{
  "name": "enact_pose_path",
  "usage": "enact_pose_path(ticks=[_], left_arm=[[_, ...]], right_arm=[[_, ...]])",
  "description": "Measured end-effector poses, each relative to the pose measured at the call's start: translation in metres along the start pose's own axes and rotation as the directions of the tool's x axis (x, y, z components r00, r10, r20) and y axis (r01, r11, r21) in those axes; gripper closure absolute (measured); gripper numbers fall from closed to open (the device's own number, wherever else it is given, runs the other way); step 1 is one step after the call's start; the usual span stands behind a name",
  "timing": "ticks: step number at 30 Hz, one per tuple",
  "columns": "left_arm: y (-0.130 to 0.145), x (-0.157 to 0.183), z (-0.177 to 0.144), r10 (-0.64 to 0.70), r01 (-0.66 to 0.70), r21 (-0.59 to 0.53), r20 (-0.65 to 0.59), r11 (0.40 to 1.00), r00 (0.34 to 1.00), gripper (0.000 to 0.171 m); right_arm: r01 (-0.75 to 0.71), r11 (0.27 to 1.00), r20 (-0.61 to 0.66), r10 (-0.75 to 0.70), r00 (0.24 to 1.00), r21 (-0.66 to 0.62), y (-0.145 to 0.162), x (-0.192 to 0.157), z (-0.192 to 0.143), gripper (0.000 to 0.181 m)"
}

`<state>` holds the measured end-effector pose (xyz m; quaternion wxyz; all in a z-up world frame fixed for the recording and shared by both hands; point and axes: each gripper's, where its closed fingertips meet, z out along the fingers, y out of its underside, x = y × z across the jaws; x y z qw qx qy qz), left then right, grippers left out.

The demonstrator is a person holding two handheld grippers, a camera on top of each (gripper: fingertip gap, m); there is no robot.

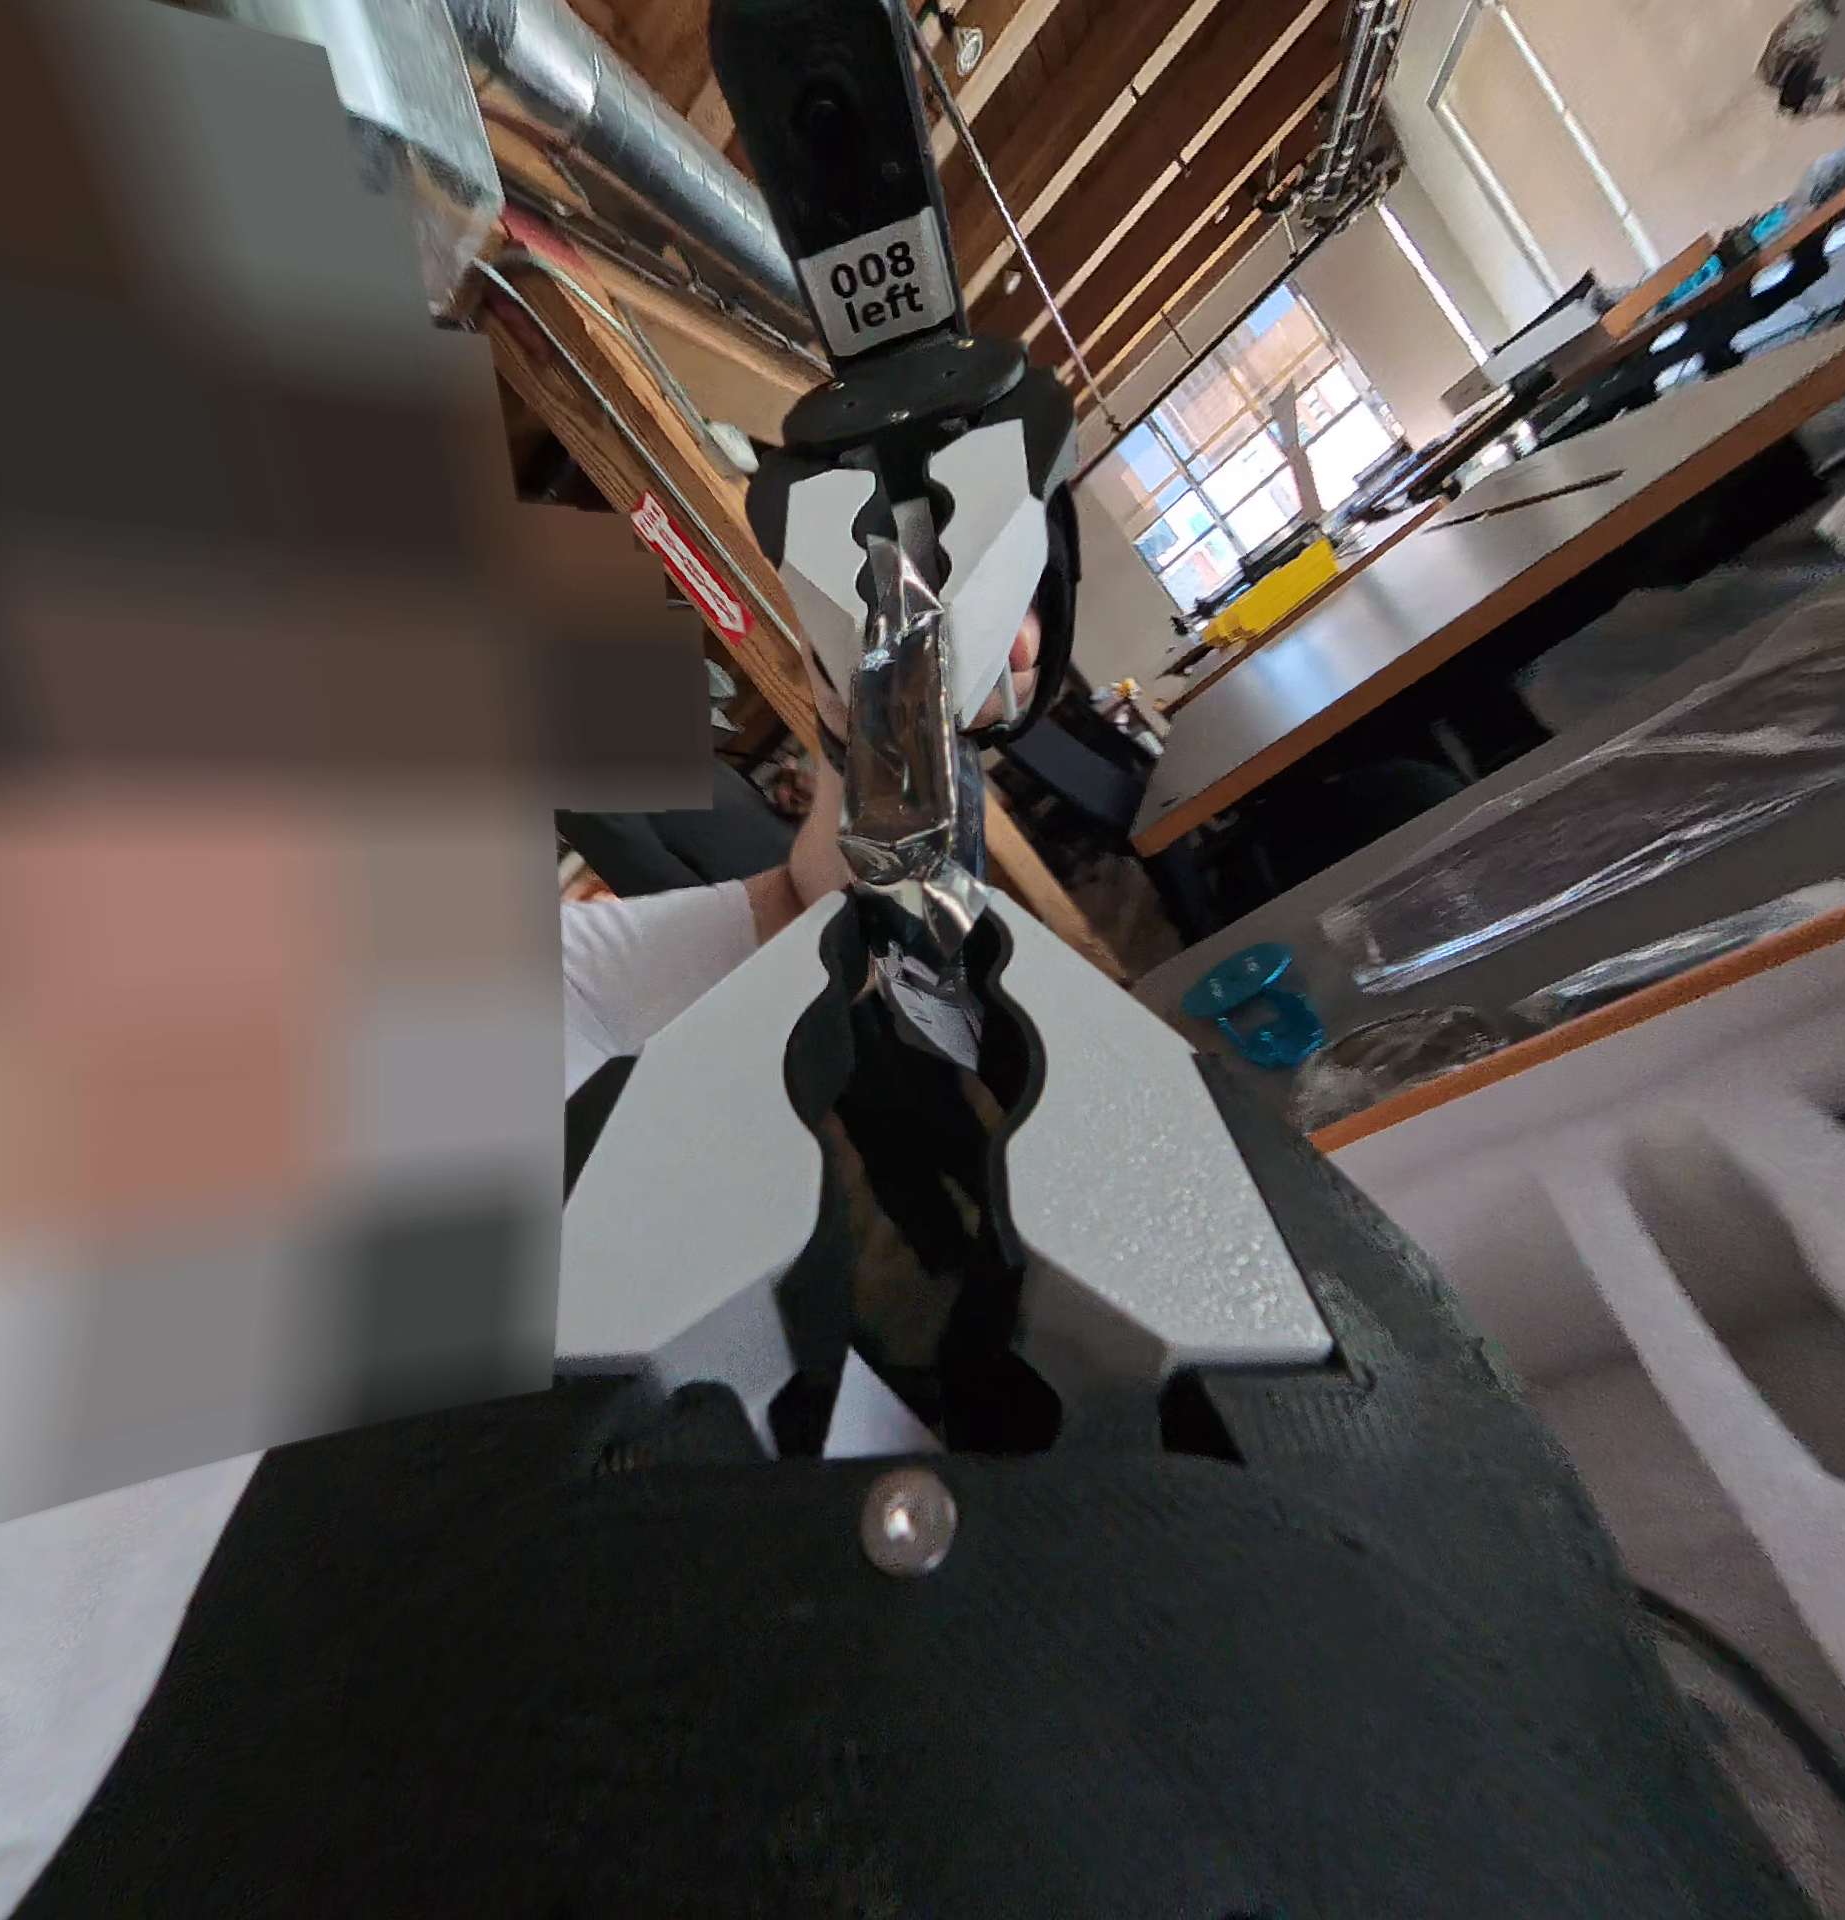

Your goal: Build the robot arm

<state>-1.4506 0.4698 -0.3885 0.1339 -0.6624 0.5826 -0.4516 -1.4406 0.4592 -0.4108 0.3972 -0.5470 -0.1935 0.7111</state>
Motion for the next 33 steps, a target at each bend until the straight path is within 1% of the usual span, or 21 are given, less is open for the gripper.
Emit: enact_pose_path(ticks=[1, 2, 3, 4, 5, 6, 7, 8, 10, 11, 12, 13, 14, 15, 16, 18, 19, 21, 22, 28, 33], left_arm=[[-0.001, 0.005, 0.000, 0.092, -0.092, 0.013, -0.001, 0.996, 0.996, 0.163], [-0.001, 0.010, 0.000, 0.204, -0.205, 0.030, 0.016, 0.978, 0.979, 0.162], [-0.001, 0.015, 0.000, 0.343, -0.345, 0.046, 0.047, 0.937, 0.938, 0.162], [0.002, 0.021, 0.000, 0.492, -0.497, 0.047, 0.087, 0.867, 0.866, 0.162], [0.005, 0.025, 0.000, 0.623, -0.632, 0.028, 0.141, 0.775, 0.770, 0.162], [0.007, 0.028, 0.000, 0.726, -0.741, 0.000, 0.201, 0.672, 0.658, 0.163], [0.008, 0.032, -0.001, 0.800, -0.822, -0.029, 0.256, 0.568, 0.543, 0.163], [0.009, 0.035, -0.002, 0.850, -0.881, -0.061, 0.304, 0.469, 0.431, 0.163], [0.010, 0.039, -0.003, 0.903, -0.948, -0.151, 0.374, 0.282, 0.209, 0.163], [0.011, 0.040, -0.003, 0.916, -0.959, -0.220, 0.393, 0.181, 0.083, 0.163], [0.012, 0.040, -0.003, 0.916, -0.951, -0.303, 0.396, 0.066, -0.063, 0.162], [0.013, 0.043, -0.003, 0.895, -0.925, -0.378, 0.394, -0.049, -0.208, 0.162], [0.013, 0.046, -0.003, 0.862, -0.889, -0.435, 0.388, -0.140, -0.326, 0.163], [0.016, 0.048, -0.001, 0.833, -0.849, -0.484, 0.364, -0.212, -0.415, 0.162], [0.019, 0.049, 0.001, 0.808, -0.809, -0.526, 0.337, -0.263, -0.483, 0.162], [0.024, 0.051, 0.006, 0.765, -0.748, -0.580, 0.305, -0.322, -0.567, 0.163], [0.026, 0.053, 0.008, 0.734, -0.709, -0.605, 0.284, -0.362, -0.617, 0.162], [0.029, 0.055, 0.011, 0.651, -0.606, -0.662, 0.228, -0.441, -0.724, 0.162], [0.030, 0.055, 0.013, 0.627, -0.568, -0.681, 0.201, -0.463, -0.752, 0.162], [0.031, 0.062, 0.018, 0.605, -0.532, -0.697, 0.175, -0.481, -0.777, 0.162], [0.029, 0.062, 0.022, 0.611, -0.535, -0.697, 0.174, -0.477, -0.772, 0.162]], right_arm=[[0.104, 0.994, -0.024, -0.105, 0.994, -0.025, 0.000, -0.004, 0.000, 0.165], [0.232, 0.971, -0.062, -0.235, 0.970, -0.061, -0.001, -0.007, -0.001, 0.165], [0.385, 0.917, -0.106, -0.396, 0.912, -0.105, -0.002, -0.010, -0.002, 0.165], [0.542, 0.823, -0.130, -0.564, 0.815, -0.168, -0.002, -0.014, -0.002, 0.166], [0.672, 0.699, -0.145, -0.712, 0.687, -0.245, -0.001, -0.018, -0.001, 0.166], [0.768, 0.550, -0.142, -0.832, 0.536, -0.327, -0.001, -0.020, 0.000, 0.166], [0.830, 0.391, -0.121, -0.919, 0.375, -0.398, -0.001, -0.024, 0.000, 0.166], [0.860, 0.227, -0.087, -0.974, 0.211, -0.458, -0.002, -0.028, 0.001, 0.166], [0.831, -0.092, 0.006, -0.994, -0.106, -0.548, -0.004, -0.034, 0.003, 0.167], [0.782, -0.231, 0.058, -0.968, -0.243, -0.579, -0.004, -0.037, 0.004, 0.167], [0.718, -0.359, 0.113, -0.923, -0.368, -0.596, -0.003, -0.039, 0.004, 0.167], [0.648, -0.471, 0.158, -0.862, -0.481, -0.599, -0.003, -0.041, 0.004, 0.167], [0.580, -0.559, 0.186, -0.795, -0.577, -0.593, -0.003, -0.044, 0.004, 0.167], [0.521, -0.627, 0.215, -0.734, -0.645, -0.579, 0.000, -0.046, 0.004, 0.168], [0.467, -0.674, 0.241, -0.682, -0.690, -0.572, 0.003, -0.047, 0.003, 0.168], [0.385, -0.729, 0.263, -0.602, -0.754, -0.566, 0.009, -0.047, 0.000, 0.168], [0.351, -0.754, 0.270, -0.562, -0.781, -0.555, 0.012, -0.048, -0.001, 0.168], [0.285, -0.791, 0.274, -0.486, -0.830, -0.541, 0.015, -0.050, -0.003, 0.167], [0.266, -0.801, 0.279, -0.466, -0.840, -0.537, 0.017, -0.050, -0.004, 0.167], [0.236, -0.812, 0.270, -0.427, -0.863, -0.533, 0.021, -0.055, -0.008, 0.168], [0.233, -0.808, 0.267, -0.428, -0.864, -0.542, 0.022, -0.056, -0.011, 0.168]])
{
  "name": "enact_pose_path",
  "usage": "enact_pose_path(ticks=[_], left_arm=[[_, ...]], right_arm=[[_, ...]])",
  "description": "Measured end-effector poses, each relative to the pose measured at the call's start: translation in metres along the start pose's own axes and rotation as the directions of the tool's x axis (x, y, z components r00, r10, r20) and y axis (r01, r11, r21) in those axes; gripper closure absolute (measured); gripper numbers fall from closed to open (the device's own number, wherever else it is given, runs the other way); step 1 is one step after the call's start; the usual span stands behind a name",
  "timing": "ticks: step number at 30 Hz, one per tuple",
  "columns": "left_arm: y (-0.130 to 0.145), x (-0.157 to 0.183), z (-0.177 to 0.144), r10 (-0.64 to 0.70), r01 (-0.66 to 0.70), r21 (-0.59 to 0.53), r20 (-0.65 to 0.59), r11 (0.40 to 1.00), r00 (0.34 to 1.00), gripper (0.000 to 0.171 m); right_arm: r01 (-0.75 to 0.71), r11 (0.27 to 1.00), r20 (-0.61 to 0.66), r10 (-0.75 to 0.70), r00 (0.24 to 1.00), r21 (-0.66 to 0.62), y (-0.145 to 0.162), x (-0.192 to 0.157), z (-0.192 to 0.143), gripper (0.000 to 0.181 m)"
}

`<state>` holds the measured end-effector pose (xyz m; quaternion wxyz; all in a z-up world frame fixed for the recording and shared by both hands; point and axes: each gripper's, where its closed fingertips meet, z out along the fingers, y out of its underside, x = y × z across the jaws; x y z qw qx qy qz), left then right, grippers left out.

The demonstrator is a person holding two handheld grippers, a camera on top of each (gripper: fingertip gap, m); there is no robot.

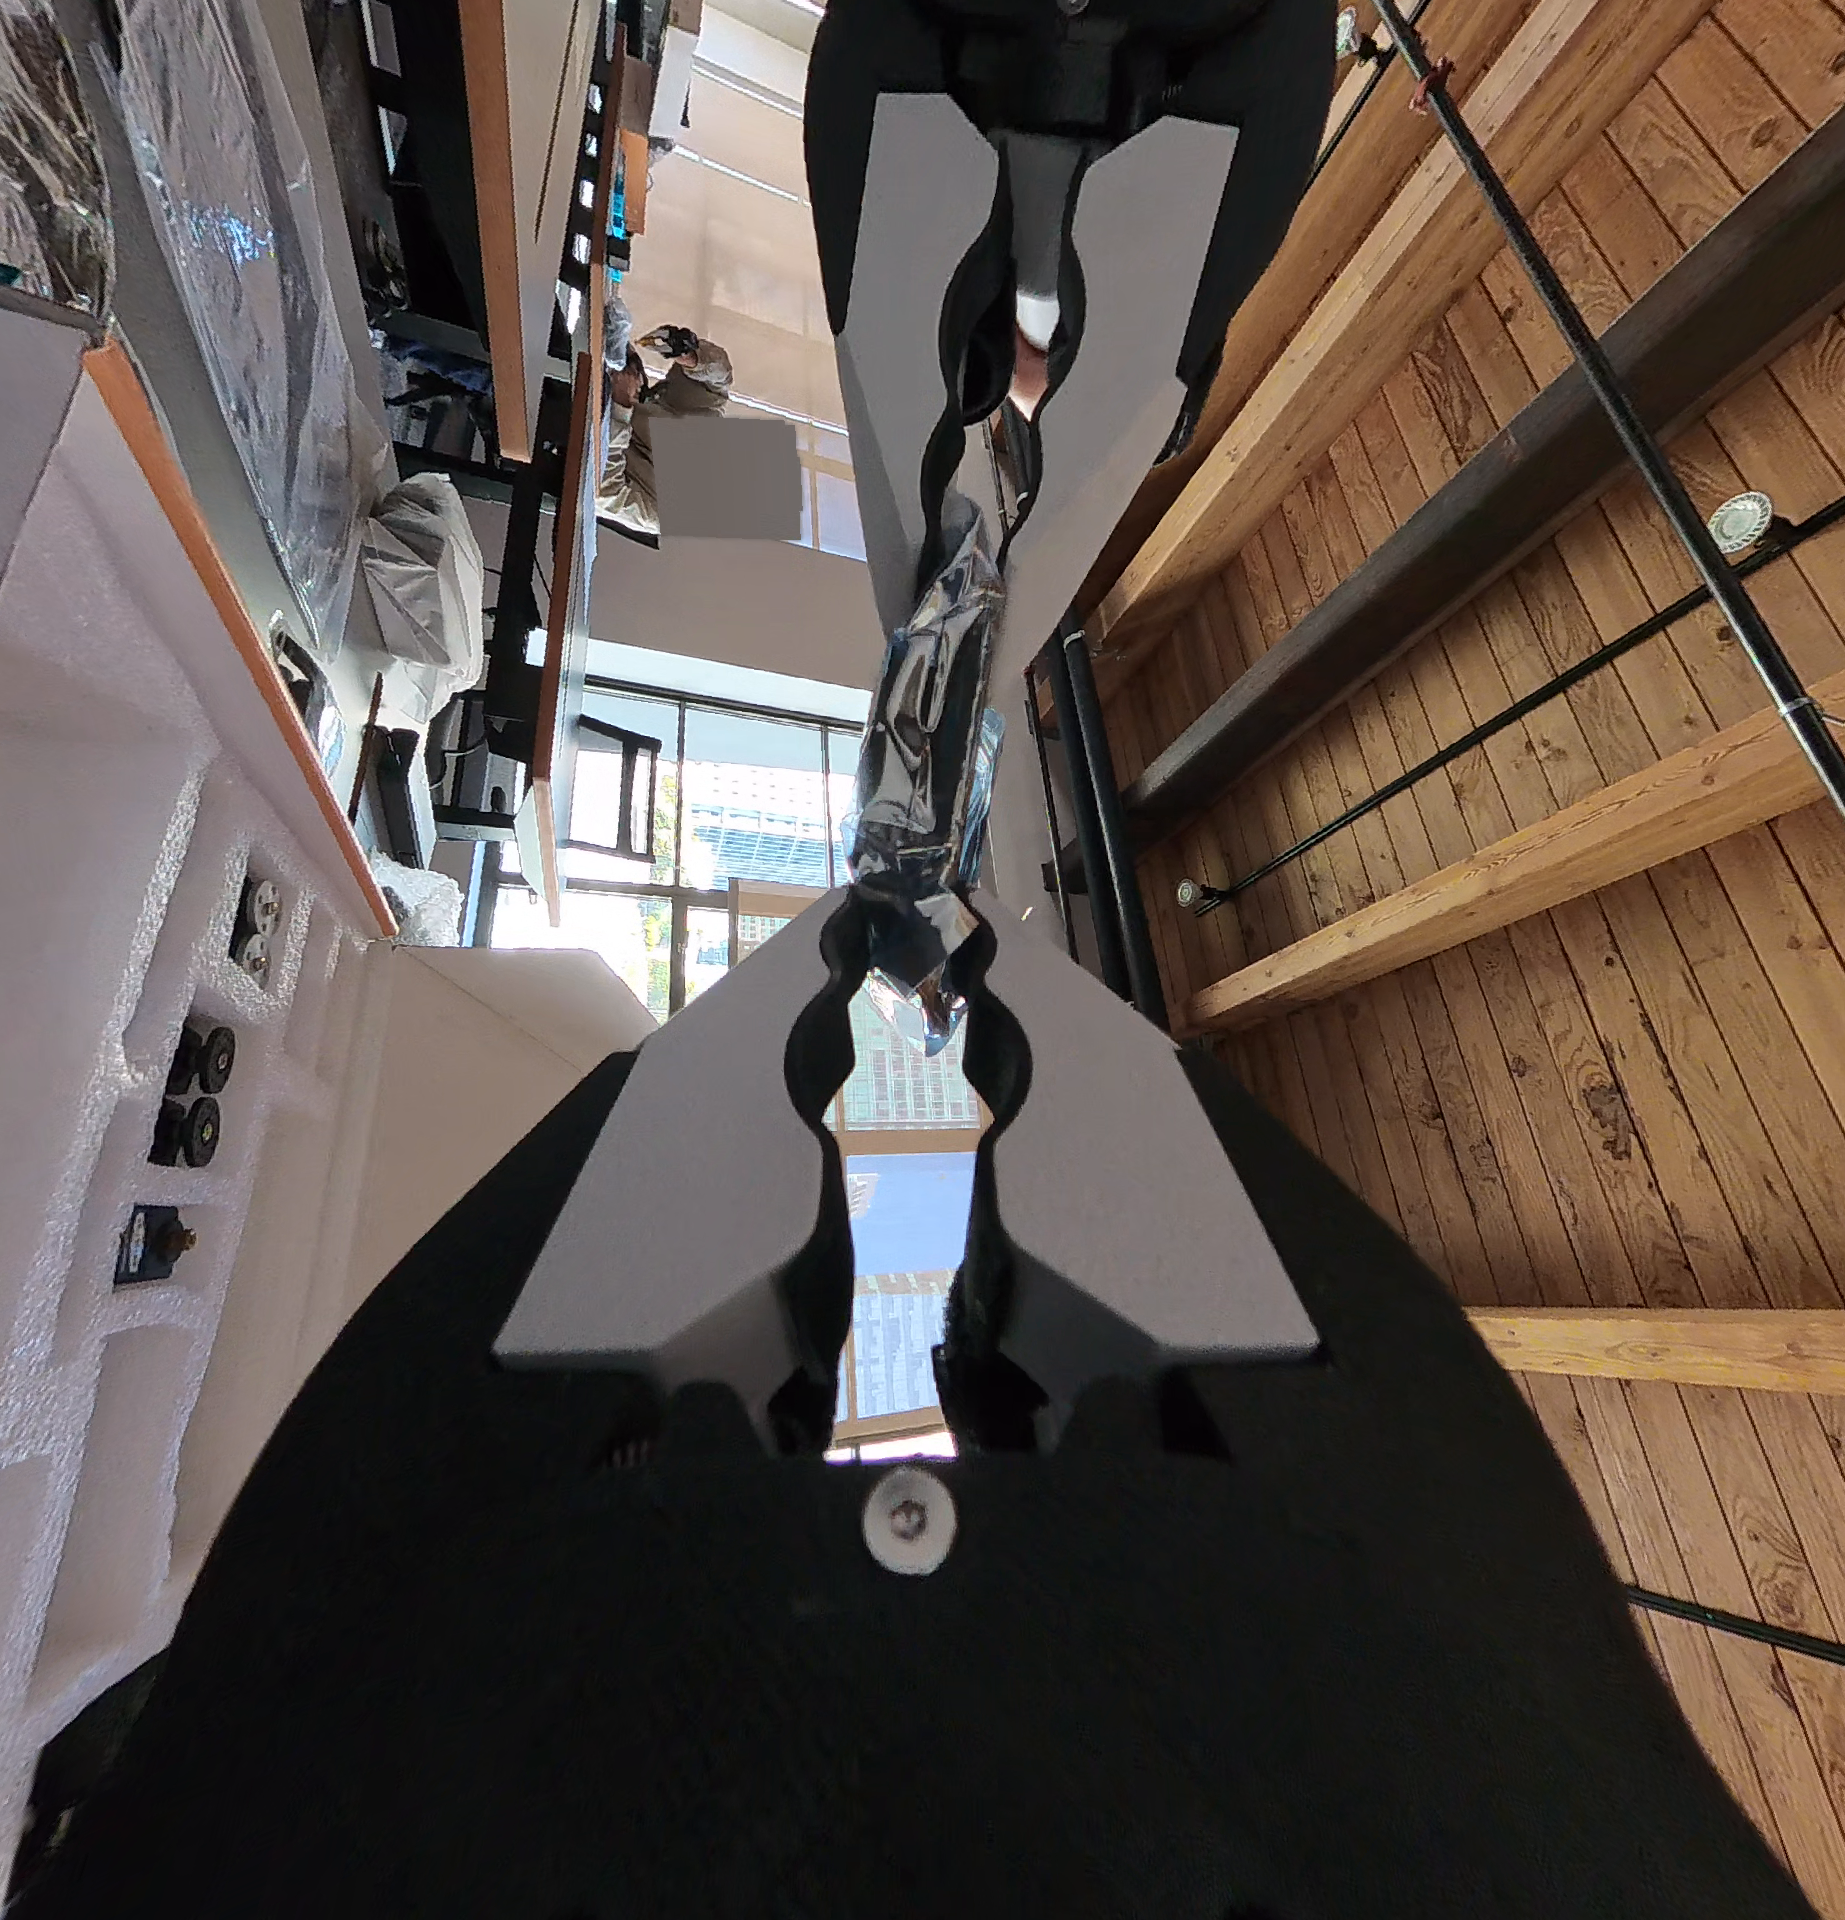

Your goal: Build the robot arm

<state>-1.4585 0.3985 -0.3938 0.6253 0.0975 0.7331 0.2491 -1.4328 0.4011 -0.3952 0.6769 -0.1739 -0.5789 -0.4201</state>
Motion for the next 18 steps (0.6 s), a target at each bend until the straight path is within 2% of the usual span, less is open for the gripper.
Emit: enact_pose_path(ticks=[3, 5, 8, 11, 14, 18], left_arm=[[-0.003, 0.003, 0.003, -0.079, 0.079, 0.003, -0.034, 0.997, 0.996, 0.162], [-0.005, 0.007, 0.006, -0.250, 0.248, -0.032, -0.076, 0.968, 0.965, 0.162], [-0.011, 0.013, 0.009, -0.563, 0.559, -0.063, -0.110, 0.827, 0.819, 0.162], [-0.016, 0.030, 0.015, -0.724, 0.721, -0.080, -0.149, 0.688, 0.674, 0.162], [-0.013, 0.045, 0.026, -0.857, 0.857, -0.091, -0.165, 0.506, 0.489, 0.160], [0.011, 0.043, 0.025, -0.982, 0.990, -0.040, -0.132, 0.138, 0.131, 0.148]], right_arm=[[-0.053, 0.999, 0.027, 0.053, 0.998, 0.000, -0.001, -0.006, -0.003, 0.167], [-0.189, 0.982, 0.069, 0.189, 0.980, -0.012, 0.001, -0.014, -0.004, 0.166], [-0.530, 0.848, 0.121, 0.528, 0.840, -0.020, -0.002, -0.022, -0.010, 0.166], [-0.701, 0.710, 0.250, 0.692, 0.677, -0.065, -0.003, -0.038, -0.016, 0.167], [-0.768, 0.616, 0.365, 0.765, 0.531, -0.173, 0.005, -0.056, -0.018, 0.168], [-0.832, 0.432, 0.385, 0.875, 0.294, -0.347, 0.039, -0.071, -0.016, 0.169]])
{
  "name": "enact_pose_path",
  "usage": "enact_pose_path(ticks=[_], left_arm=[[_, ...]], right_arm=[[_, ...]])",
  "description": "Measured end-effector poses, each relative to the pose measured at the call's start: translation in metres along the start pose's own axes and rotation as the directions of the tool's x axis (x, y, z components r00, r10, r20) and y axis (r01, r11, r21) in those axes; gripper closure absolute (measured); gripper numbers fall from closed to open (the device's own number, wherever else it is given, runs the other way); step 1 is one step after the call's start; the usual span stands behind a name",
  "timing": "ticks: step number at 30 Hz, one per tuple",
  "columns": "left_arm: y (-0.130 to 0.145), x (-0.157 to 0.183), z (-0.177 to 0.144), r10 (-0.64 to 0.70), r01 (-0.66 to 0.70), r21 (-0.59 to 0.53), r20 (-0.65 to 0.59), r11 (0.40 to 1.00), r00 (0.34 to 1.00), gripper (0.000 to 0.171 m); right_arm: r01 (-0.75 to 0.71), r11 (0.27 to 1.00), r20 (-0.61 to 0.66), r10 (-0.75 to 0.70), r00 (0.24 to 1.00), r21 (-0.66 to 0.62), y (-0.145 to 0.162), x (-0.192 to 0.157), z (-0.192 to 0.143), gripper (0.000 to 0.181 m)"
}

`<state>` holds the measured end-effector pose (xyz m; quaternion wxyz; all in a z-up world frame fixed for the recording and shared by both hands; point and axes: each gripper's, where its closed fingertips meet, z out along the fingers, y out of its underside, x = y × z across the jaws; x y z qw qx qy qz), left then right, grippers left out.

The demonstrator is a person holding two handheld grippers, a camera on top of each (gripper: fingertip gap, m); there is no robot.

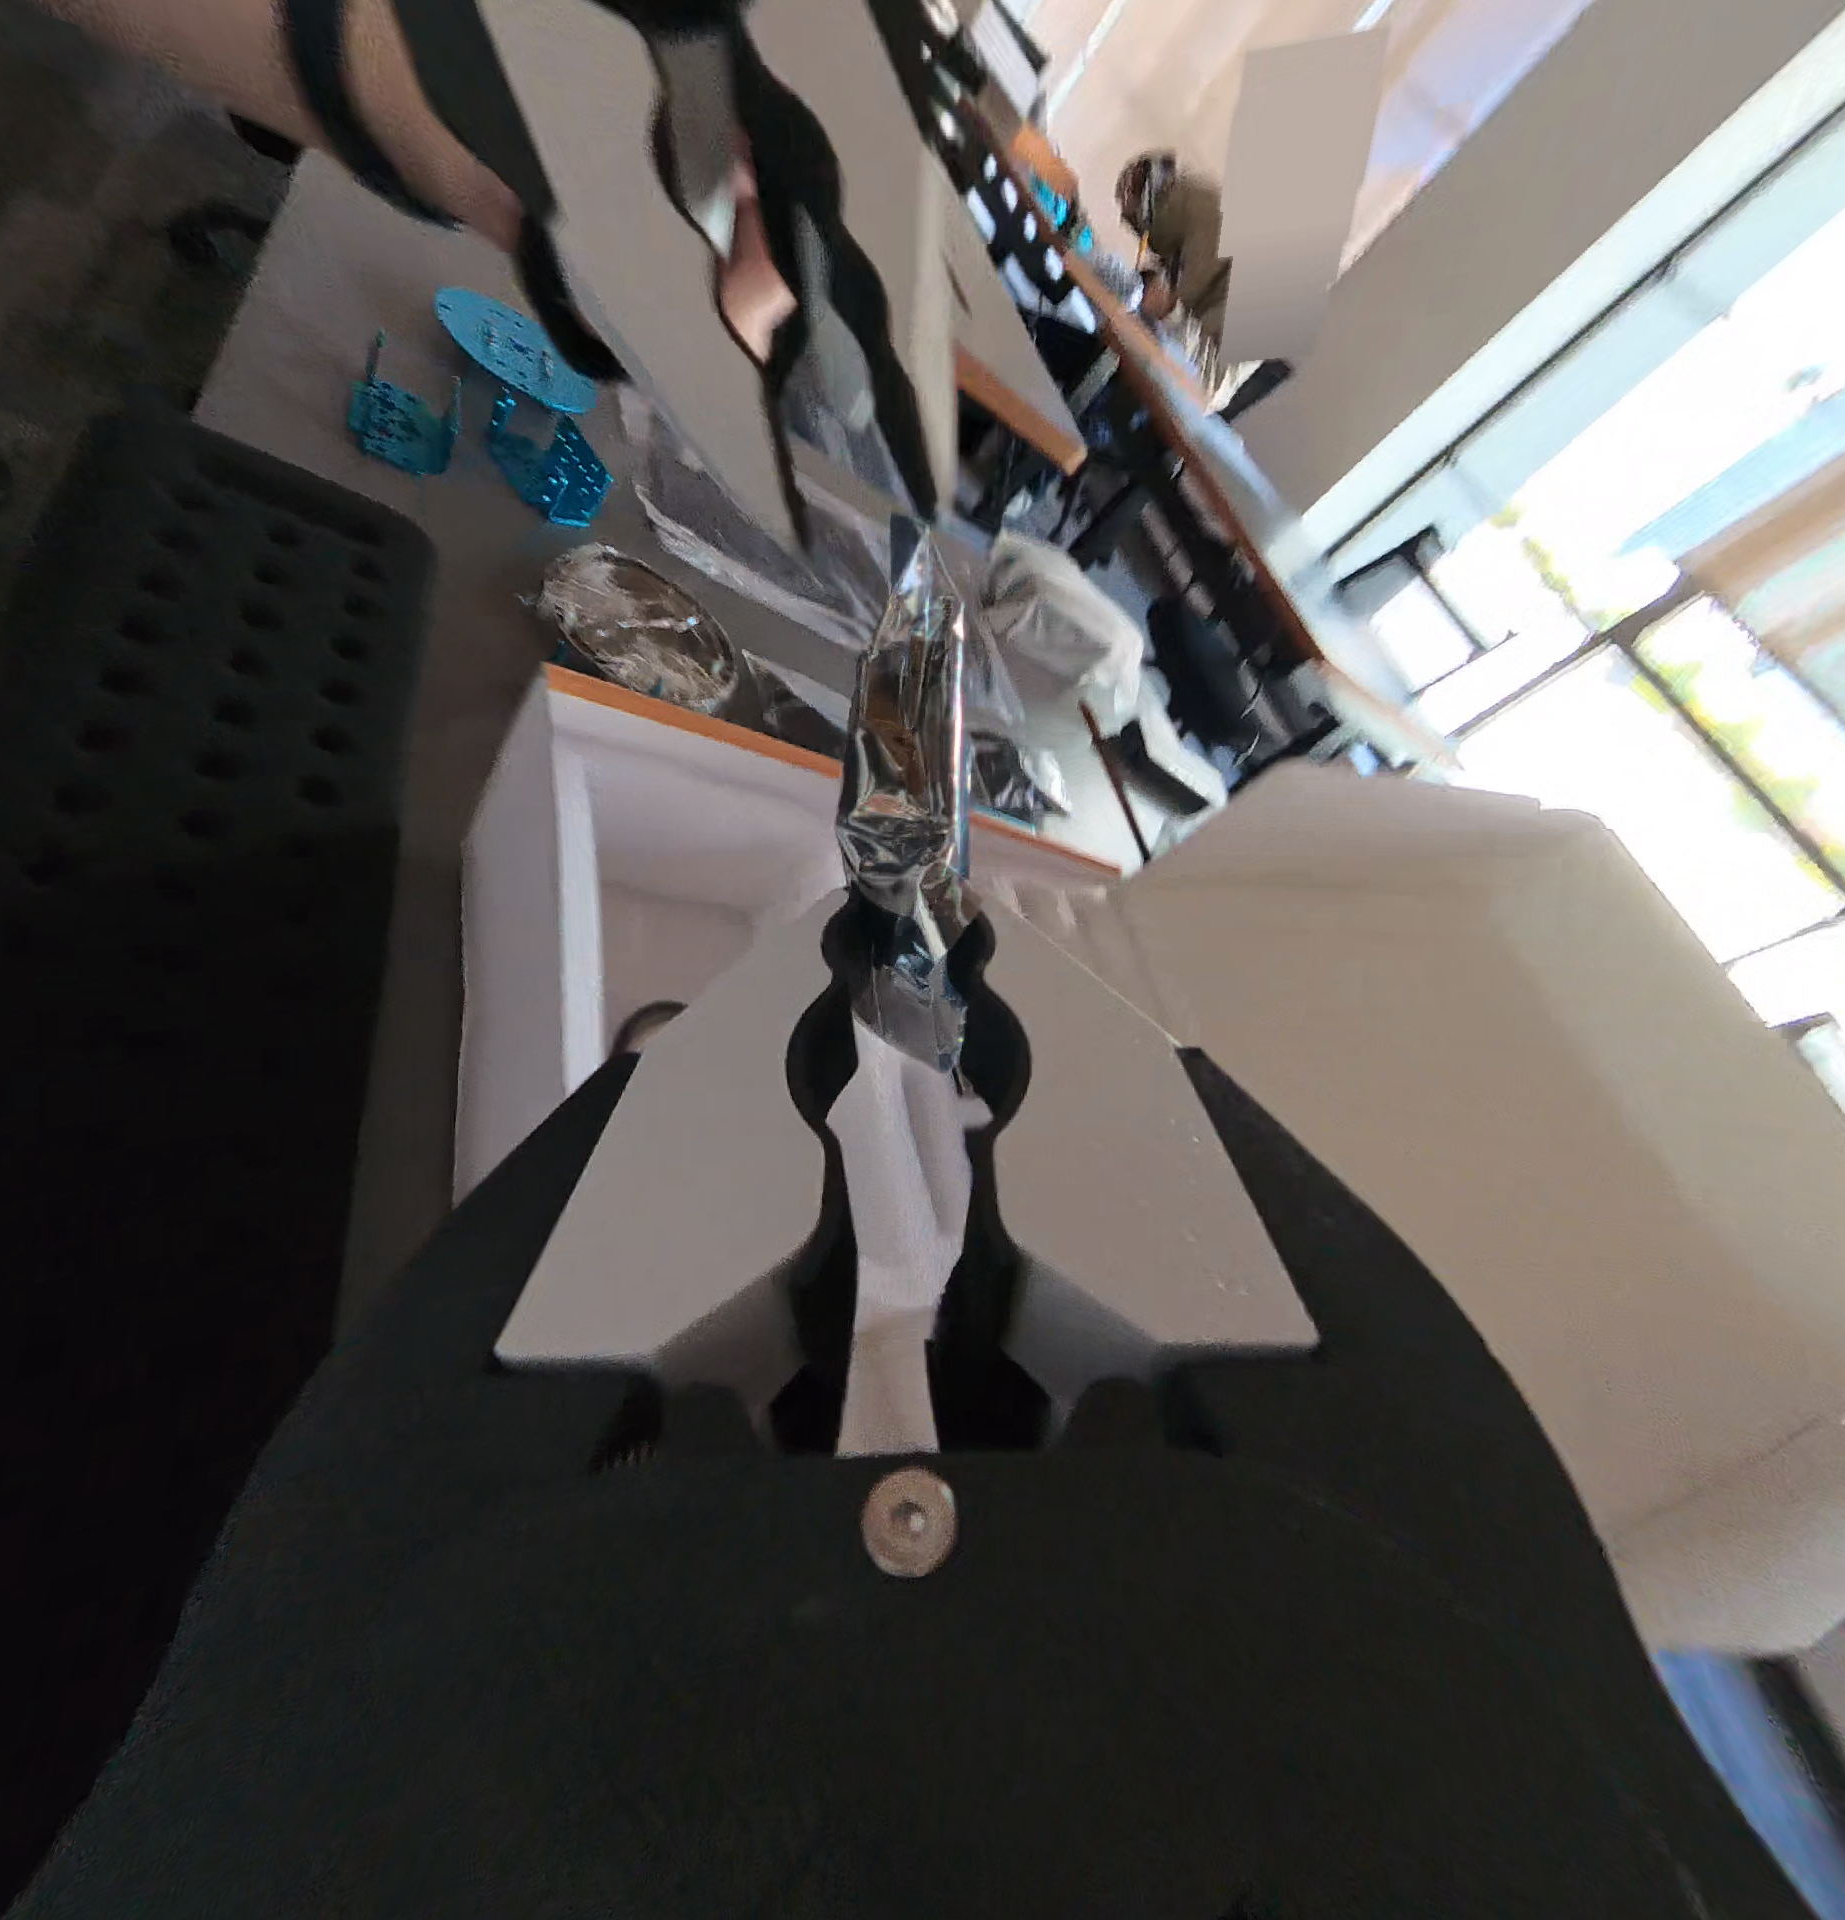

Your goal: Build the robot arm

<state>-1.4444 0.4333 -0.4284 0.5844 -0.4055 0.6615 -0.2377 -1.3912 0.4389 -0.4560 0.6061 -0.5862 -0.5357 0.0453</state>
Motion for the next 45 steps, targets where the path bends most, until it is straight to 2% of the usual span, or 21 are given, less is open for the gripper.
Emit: enact_pose_path(ticks=[4, 8, 11, 13, 16, 20, 22, 26, 31, 35, 37, 42, 45], left_arm=[[0.029, -0.020, -0.025, -0.228, 0.231, -0.043, 0.065, 0.972, 0.972, 0.144], [0.065, -0.024, -0.066, -0.352, 0.368, -0.112, 0.136, 0.923, 0.926, 0.144], [0.084, -0.026, -0.093, -0.446, 0.468, -0.127, 0.167, 0.874, 0.879, 0.145], [0.092, -0.031, -0.105, -0.507, 0.530, -0.114, 0.183, 0.840, 0.842, 0.145], [0.103, -0.043, -0.118, -0.571, 0.596, -0.105, 0.193, 0.796, 0.798, 0.145], [0.119, -0.058, -0.124, -0.577, 0.606, -0.137, 0.203, 0.783, 0.791, 0.144], [0.126, -0.063, -0.123, -0.560, 0.594, -0.161, 0.211, 0.788, 0.801, 0.144], [0.136, -0.069, -0.118, -0.553, 0.589, -0.188, 0.214, 0.786, 0.805, 0.144], [0.148, -0.074, -0.111, -0.558, 0.595, -0.243, 0.208, 0.766, 0.804, 0.144], [0.150, -0.081, -0.102, -0.550, 0.584, -0.271, 0.196, 0.765, 0.812, 0.145], [0.150, -0.083, -0.098, -0.547, 0.579, -0.279, 0.190, 0.767, 0.816, 0.145], [0.154, -0.083, -0.090, -0.553, 0.579, -0.302, 0.173, 0.758, 0.815, 0.145], [0.155, -0.082, -0.088, -0.553, 0.577, -0.308, 0.169, 0.757, 0.816, 0.145]], right_arm=[[-0.177, 0.972, 0.000, 0.179, 0.984, -0.157, 0.042, 0.057, -0.005, 0.169], [-0.331, 0.858, 0.081, 0.390, 0.917, -0.393, 0.086, 0.102, -0.002, 0.168], [-0.234, 0.816, 0.199, 0.387, 0.900, -0.529, 0.109, 0.123, 0.016, 0.168], [-0.128, 0.756, 0.294, 0.396, 0.870, -0.642, 0.130, 0.130, 0.026, 0.168], [-0.055, 0.682, 0.422, 0.512, 0.748, -0.729, 0.146, 0.130, 0.040, 0.168], [0.045, 0.574, 0.472, 0.624, 0.622, -0.818, 0.170, 0.130, 0.058, 0.169], [0.140, 0.535, 0.506, 0.634, 0.585, -0.833, 0.180, 0.126, 0.065, 0.169], [0.294, 0.476, 0.558, 0.668, 0.492, -0.829, 0.181, 0.116, 0.073, 0.169], [0.437, 0.408, 0.594, 0.631, 0.500, -0.802, 0.179, 0.114, 0.078, 0.170], [0.485, 0.453, 0.664, 0.526, 0.532, -0.748, 0.170, 0.112, 0.093, 0.170], [0.506, 0.475, 0.694, 0.520, 0.498, -0.720, 0.166, 0.106, 0.096, 0.170], [0.597, 0.453, 0.741, 0.512, 0.434, -0.662, 0.171, 0.095, 0.101, 0.169], [0.636, 0.435, 0.759, 0.494, 0.424, -0.638, 0.166, 0.091, 0.108, 0.169]])
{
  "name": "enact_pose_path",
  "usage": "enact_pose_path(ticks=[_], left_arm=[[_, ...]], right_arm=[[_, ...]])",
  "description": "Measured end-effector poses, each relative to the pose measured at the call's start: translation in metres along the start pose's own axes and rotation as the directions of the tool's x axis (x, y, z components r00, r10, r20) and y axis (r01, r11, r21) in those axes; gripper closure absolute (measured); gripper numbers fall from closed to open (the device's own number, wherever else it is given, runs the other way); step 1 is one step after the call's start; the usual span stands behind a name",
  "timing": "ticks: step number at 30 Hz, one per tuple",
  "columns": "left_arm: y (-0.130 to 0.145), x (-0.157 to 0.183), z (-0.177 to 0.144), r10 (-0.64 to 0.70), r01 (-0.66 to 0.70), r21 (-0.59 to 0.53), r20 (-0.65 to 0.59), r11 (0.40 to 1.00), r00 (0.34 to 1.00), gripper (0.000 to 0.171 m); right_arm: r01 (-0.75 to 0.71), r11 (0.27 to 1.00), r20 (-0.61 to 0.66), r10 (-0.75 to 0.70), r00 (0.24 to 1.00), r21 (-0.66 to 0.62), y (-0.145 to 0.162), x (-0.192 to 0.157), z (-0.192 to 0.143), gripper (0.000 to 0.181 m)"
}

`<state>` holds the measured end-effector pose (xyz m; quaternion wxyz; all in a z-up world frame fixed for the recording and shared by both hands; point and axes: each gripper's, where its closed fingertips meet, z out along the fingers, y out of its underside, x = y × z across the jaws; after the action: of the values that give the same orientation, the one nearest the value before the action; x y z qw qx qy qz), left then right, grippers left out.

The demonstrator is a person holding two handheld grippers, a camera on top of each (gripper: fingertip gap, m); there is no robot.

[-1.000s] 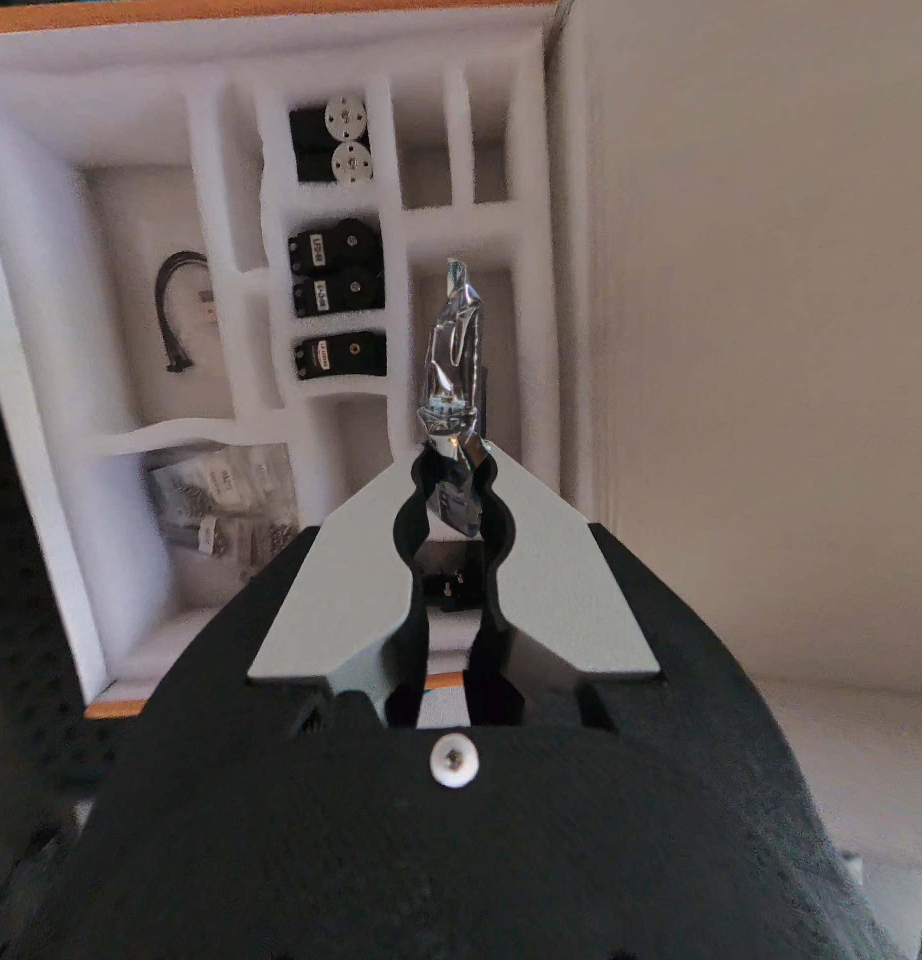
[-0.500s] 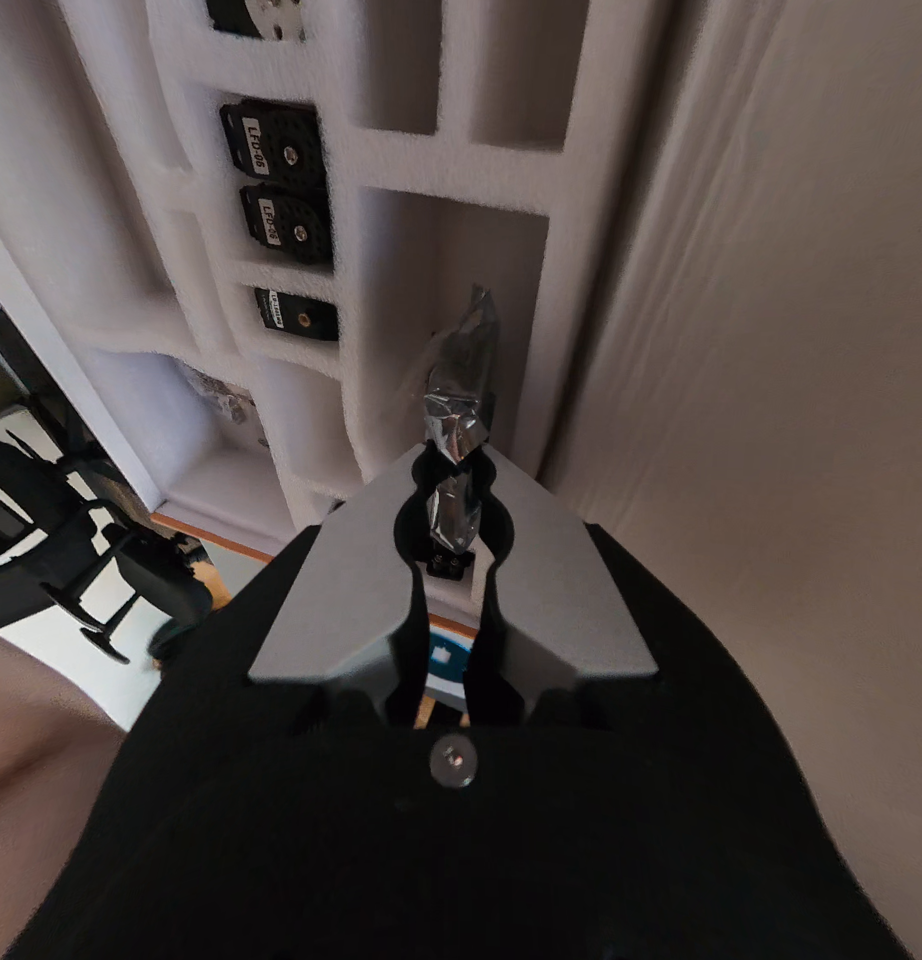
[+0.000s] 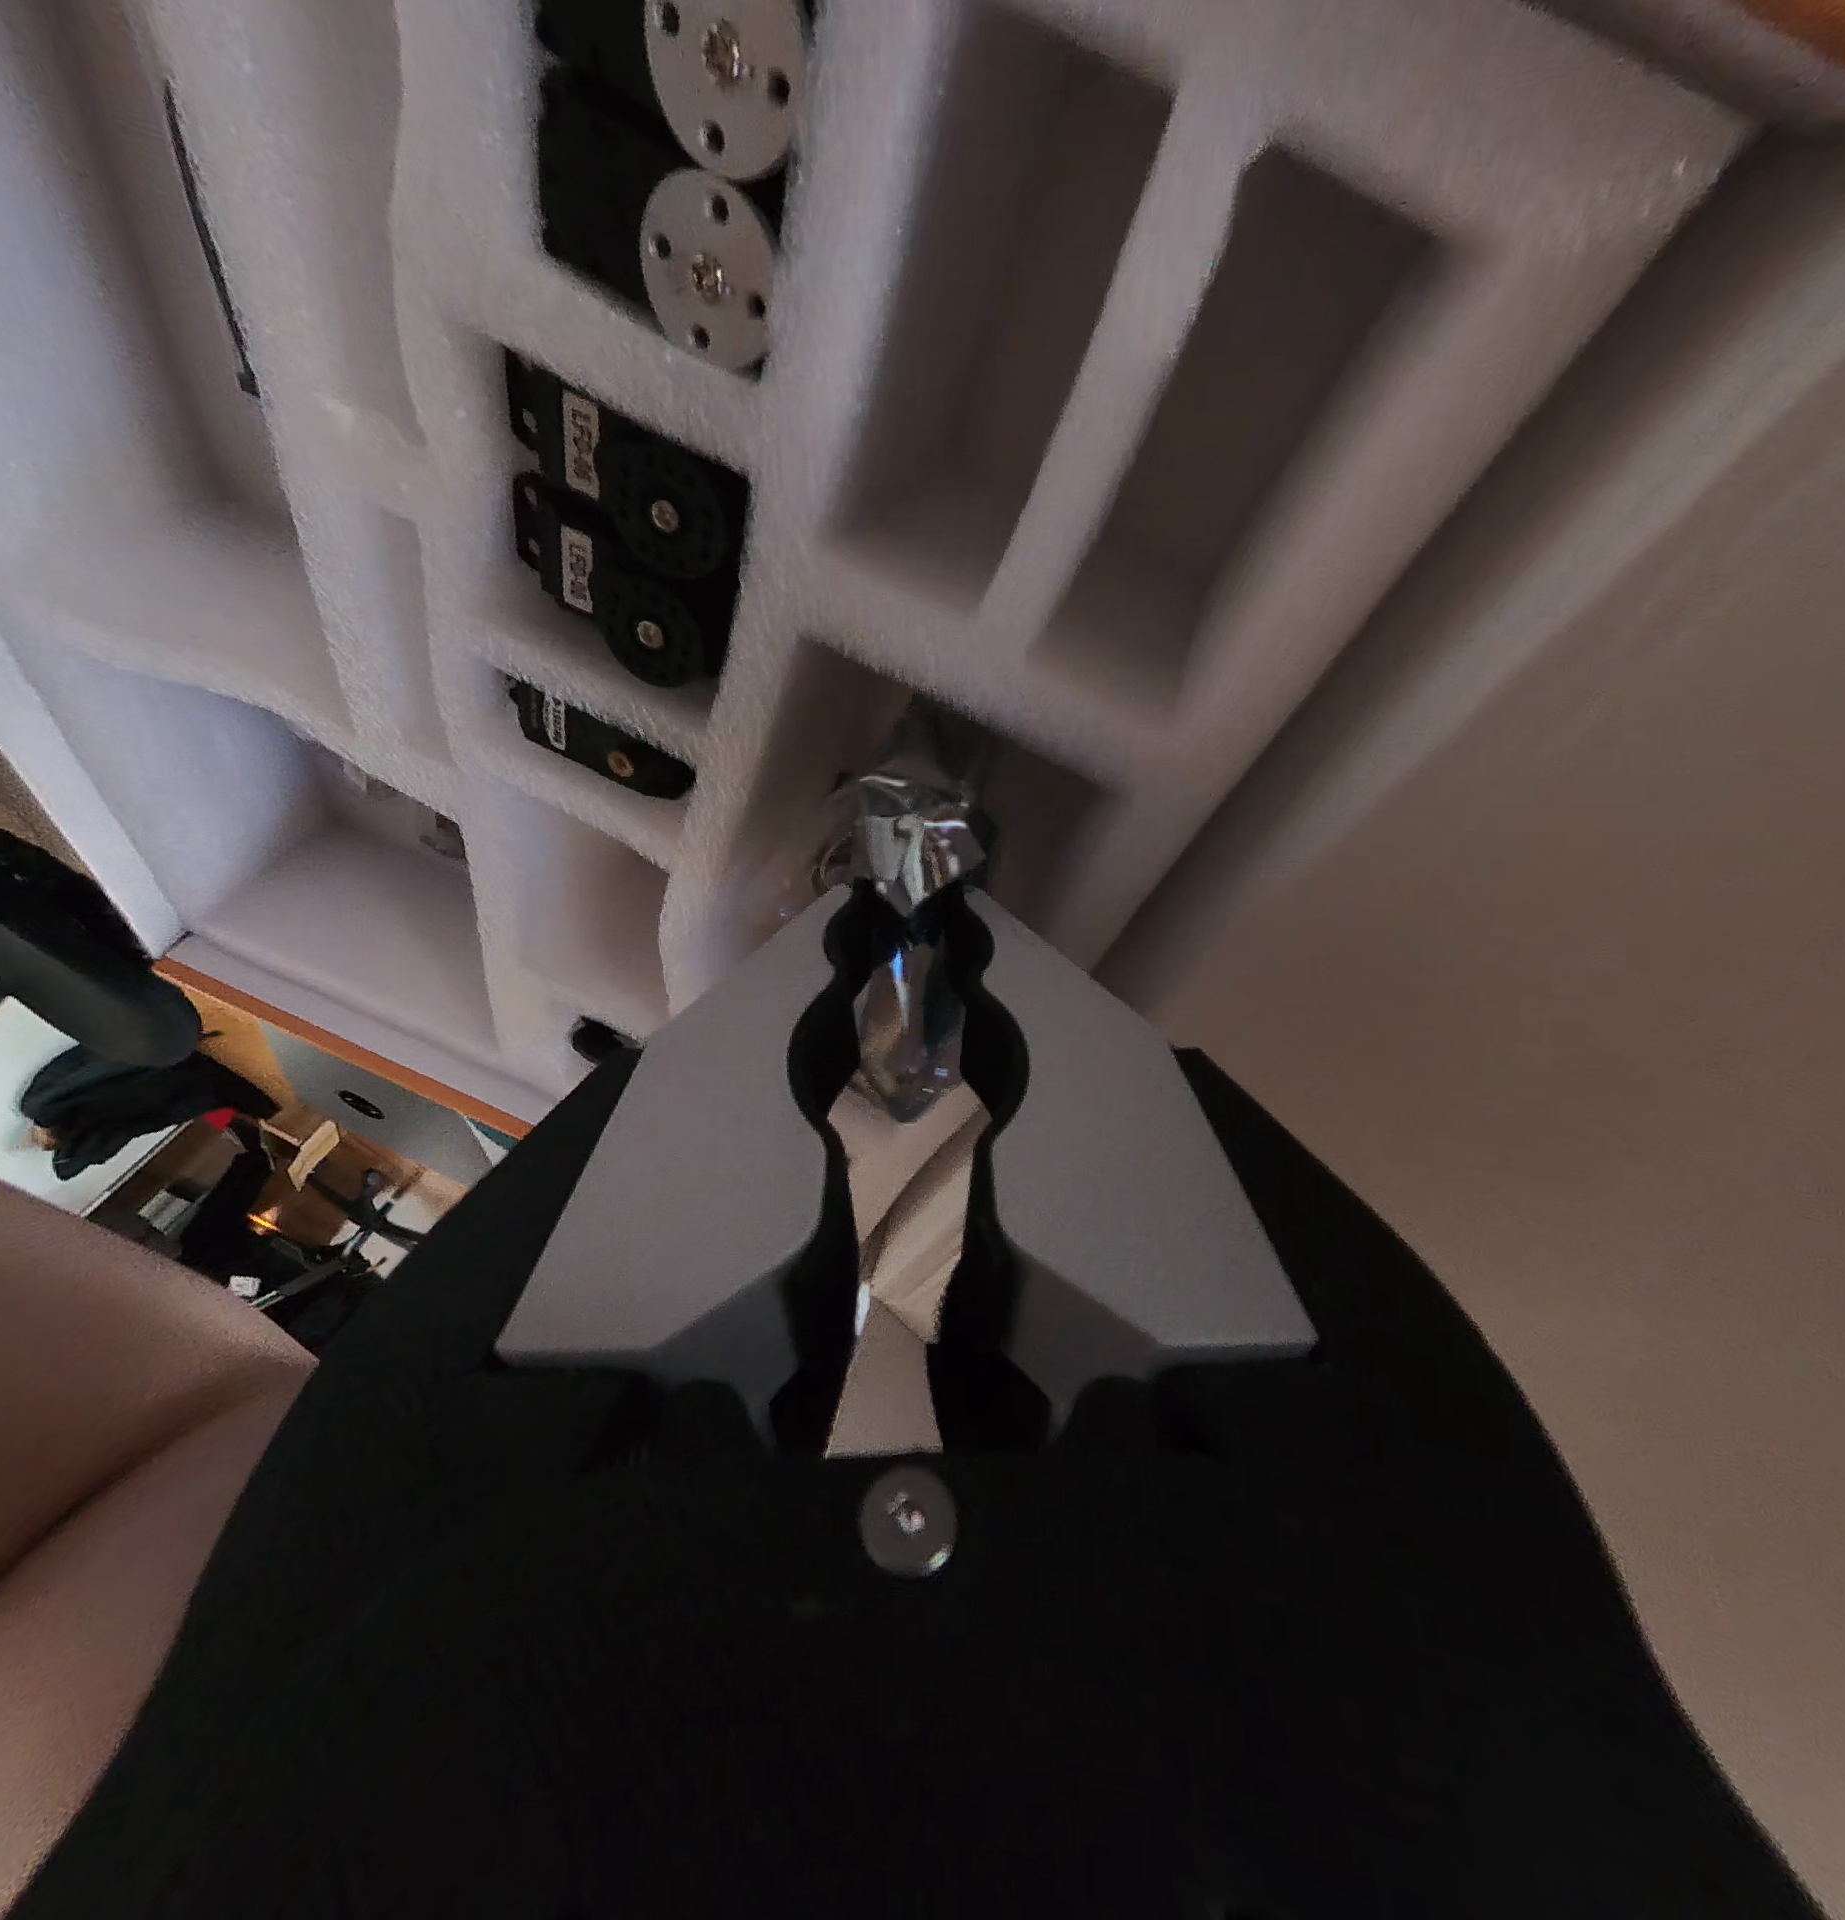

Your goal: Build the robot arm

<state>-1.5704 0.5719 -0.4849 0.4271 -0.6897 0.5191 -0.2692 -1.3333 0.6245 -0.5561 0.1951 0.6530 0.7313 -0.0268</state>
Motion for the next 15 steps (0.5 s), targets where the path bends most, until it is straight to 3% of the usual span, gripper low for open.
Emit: enact_pose_path(ticks=[4, 6, 10, 15], left_arm=[[0.000, 0.003, -0.001, 0.009, -0.009, -0.002, -0.002, 1.000, 1.000, 0.145], [0.001, 0.005, -0.002, 0.011, -0.011, -0.006, 0.000, 1.000, 1.000, 0.145], [0.001, 0.005, -0.007, 0.009, -0.009, 0.006, 0.009, 1.000, 1.000, 0.145], [0.003, 0.003, -0.012, 0.013, -0.013, 0.010, 0.024, 1.000, 1.000, 0.145]], right_arm=[[0.064, 0.997, -0.004, -0.064, 0.998, -0.032, -0.005, -0.004, -0.010, 0.170], [0.043, 0.997, -0.026, -0.045, 0.999, -0.069, -0.002, 0.006, -0.008, 0.169], [-0.013, 0.999, 0.051, 0.016, 0.999, -0.047, -0.004, 0.002, -0.003, 0.164], [-0.131, 0.982, 0.030, 0.128, 0.991, 0.136, 0.002, 0.007, -0.011, 0.163]])
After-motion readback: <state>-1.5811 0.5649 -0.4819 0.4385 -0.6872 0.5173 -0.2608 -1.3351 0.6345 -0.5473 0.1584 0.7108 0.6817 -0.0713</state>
